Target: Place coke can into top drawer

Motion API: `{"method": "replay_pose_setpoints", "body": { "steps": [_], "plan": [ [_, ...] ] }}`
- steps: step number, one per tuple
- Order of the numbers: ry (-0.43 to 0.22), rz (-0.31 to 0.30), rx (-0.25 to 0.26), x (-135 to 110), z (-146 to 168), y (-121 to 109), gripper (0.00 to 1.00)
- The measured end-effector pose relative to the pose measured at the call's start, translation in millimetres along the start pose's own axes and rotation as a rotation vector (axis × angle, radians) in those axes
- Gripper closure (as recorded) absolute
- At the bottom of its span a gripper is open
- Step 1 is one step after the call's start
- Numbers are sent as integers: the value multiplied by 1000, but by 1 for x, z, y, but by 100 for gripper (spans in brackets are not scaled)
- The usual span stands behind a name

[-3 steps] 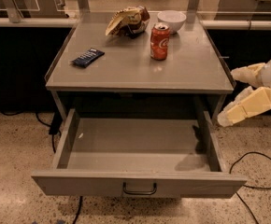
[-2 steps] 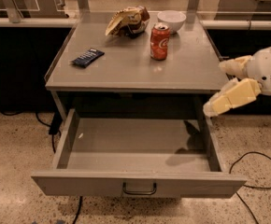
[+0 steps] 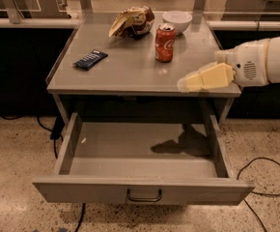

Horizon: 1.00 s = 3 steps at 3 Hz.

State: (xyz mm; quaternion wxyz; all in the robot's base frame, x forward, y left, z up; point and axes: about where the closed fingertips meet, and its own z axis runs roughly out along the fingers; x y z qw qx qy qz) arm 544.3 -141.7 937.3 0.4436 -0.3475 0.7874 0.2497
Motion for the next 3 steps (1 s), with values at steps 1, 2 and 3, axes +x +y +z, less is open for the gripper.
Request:
{"method": "replay_pose_setpoints", "body": {
  "steps": [1, 2, 3],
  "plan": [
    [-18, 76, 69, -20, 19, -17, 0],
    [-25, 146, 150, -34, 34, -39, 0],
    [-28, 189, 196, -42, 43, -51, 0]
  ]
}}
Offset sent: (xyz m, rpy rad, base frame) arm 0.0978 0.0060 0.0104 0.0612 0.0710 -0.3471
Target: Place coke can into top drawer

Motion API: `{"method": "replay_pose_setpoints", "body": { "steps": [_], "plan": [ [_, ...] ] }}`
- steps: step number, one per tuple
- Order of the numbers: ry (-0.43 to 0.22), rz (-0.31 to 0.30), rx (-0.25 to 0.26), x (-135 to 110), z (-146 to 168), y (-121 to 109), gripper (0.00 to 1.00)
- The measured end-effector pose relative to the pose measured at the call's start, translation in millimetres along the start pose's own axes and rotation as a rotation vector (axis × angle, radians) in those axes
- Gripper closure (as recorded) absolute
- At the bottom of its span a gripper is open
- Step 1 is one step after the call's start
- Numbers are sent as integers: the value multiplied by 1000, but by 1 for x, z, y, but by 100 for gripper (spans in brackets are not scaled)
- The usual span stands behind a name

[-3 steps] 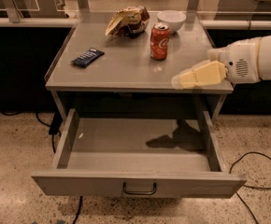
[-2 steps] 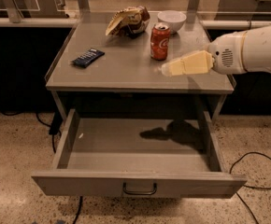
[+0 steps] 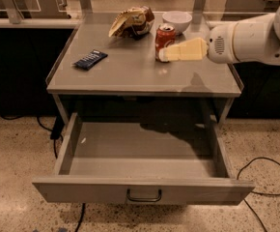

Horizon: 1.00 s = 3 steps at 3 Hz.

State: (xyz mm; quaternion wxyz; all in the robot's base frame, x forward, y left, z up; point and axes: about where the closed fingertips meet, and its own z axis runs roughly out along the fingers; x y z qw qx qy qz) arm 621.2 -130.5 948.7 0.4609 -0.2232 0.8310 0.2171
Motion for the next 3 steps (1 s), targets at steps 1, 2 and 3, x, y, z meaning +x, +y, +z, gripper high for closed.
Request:
{"method": "replay_pose_setpoints", "body": {
  "steps": [1, 2, 3],
  "plan": [
    [-2, 23, 25, -5, 5, -5, 0],
    [-2, 23, 25, -5, 5, -5, 0],
    [-32, 41, 52, -3, 18, -8, 0]
  ]
}}
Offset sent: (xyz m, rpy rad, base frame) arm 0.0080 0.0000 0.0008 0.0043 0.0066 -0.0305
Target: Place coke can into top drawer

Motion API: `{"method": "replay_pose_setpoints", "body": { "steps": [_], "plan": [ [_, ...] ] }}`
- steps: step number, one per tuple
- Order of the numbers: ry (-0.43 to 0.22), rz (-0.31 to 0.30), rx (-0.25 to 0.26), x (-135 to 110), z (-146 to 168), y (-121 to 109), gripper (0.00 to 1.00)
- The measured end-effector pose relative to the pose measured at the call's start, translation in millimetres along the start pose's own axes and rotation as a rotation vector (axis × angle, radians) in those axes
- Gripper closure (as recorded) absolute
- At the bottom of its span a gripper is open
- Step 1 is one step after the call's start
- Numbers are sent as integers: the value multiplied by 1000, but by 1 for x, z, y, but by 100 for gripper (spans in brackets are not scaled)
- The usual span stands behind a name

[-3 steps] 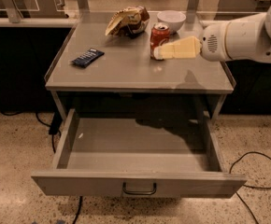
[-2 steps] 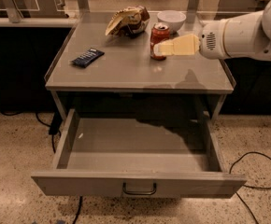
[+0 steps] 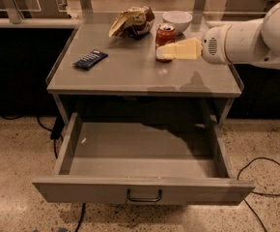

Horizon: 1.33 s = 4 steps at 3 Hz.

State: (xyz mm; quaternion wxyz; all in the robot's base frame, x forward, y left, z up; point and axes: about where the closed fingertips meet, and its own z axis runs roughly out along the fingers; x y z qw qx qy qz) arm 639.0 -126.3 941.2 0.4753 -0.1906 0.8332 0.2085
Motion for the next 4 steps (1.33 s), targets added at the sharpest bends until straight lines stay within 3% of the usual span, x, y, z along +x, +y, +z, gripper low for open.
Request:
{"method": "replay_pose_setpoints", "body": {
  "steps": [2, 3, 4],
  "plan": [
    [11, -8, 11, 7, -17, 1, 0],
    [2, 24, 37, 7, -5, -13, 0],
    [7, 56, 59, -3, 28, -31, 0]
  ]
}}
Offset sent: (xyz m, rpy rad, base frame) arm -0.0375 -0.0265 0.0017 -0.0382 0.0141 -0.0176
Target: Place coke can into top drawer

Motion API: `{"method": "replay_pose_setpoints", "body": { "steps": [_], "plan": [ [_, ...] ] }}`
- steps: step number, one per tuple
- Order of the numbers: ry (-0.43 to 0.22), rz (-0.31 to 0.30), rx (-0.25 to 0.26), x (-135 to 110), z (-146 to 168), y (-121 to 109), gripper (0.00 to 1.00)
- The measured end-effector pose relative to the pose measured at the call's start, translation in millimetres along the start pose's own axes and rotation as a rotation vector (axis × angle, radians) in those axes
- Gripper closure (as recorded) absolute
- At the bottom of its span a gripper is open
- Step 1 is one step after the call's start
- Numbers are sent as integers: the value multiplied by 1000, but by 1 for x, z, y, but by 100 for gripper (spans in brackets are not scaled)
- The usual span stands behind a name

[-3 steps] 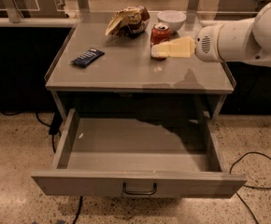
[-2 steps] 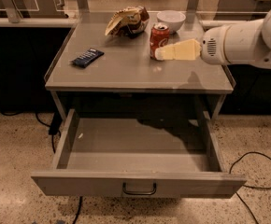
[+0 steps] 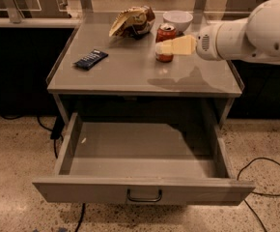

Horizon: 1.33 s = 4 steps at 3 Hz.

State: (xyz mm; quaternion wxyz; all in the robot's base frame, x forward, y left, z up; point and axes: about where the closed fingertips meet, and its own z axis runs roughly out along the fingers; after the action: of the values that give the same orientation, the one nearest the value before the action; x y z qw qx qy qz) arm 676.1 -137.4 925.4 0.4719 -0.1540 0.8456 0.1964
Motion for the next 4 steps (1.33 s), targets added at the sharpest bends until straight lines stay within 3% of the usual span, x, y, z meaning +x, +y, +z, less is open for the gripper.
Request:
{"method": "replay_pose_setpoints", "body": {
  "steps": [1, 2, 4],
  "plan": [
    [-20, 24, 30, -8, 46, -13, 0],
    [-20, 24, 30, -8, 46, -13, 0],
    [-142, 68, 77, -10, 101, -21, 0]
  ]
}}
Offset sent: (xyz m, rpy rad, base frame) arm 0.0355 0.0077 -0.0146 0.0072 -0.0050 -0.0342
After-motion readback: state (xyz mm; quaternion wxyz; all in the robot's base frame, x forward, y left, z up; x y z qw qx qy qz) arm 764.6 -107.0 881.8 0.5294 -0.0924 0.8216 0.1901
